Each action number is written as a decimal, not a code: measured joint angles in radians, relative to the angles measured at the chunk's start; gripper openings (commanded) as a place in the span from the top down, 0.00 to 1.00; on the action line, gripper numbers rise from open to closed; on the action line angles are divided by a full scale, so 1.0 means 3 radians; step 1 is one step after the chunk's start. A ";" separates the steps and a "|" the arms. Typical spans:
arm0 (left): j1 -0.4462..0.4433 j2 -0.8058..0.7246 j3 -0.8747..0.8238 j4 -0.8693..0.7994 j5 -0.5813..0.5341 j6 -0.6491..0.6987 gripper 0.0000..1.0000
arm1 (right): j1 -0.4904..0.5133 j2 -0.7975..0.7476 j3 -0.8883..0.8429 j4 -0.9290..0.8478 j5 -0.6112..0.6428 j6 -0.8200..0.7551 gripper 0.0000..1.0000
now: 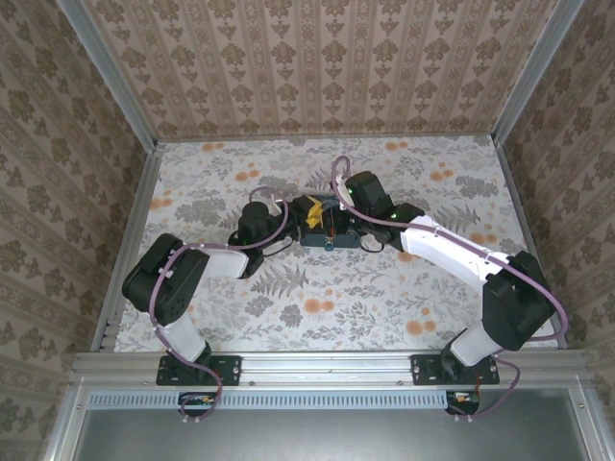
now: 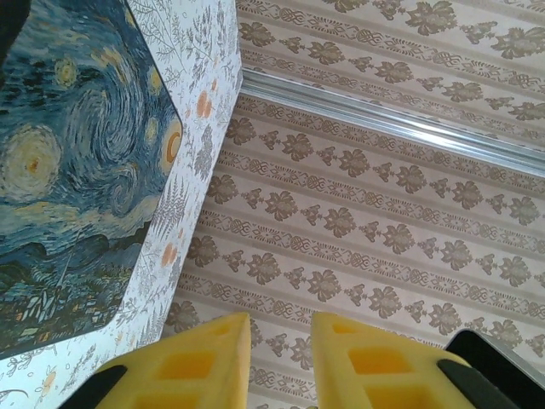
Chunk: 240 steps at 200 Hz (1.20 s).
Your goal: Unlock the padlock with the key
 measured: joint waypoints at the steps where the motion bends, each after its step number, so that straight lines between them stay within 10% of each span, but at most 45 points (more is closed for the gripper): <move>1: 0.0000 0.0001 0.0000 0.0000 0.0000 0.0001 0.78 | 0.0000 0.0000 -0.0001 0.0000 0.0000 0.0000 1.00; 71: 0.0000 0.0041 -0.0006 -0.0011 -0.0047 0.0050 1.00 | 0.0000 -0.0058 -0.0052 0.0037 0.0000 0.0010 1.00; 88: 0.0009 0.0041 -0.0006 -0.0009 -0.0031 0.0100 1.00 | -0.0015 -0.0106 -0.0092 0.0078 0.0001 0.0048 0.68; 121: 0.0158 0.0041 0.0001 -0.0079 0.0085 0.0430 1.00 | -0.0219 -0.0409 -0.0477 0.0301 -0.0056 0.0243 0.47; 240: 0.0323 0.0036 0.0563 -0.0430 0.0853 0.1745 1.00 | -0.0573 -0.0139 -0.1087 0.2663 -0.1016 0.1619 0.53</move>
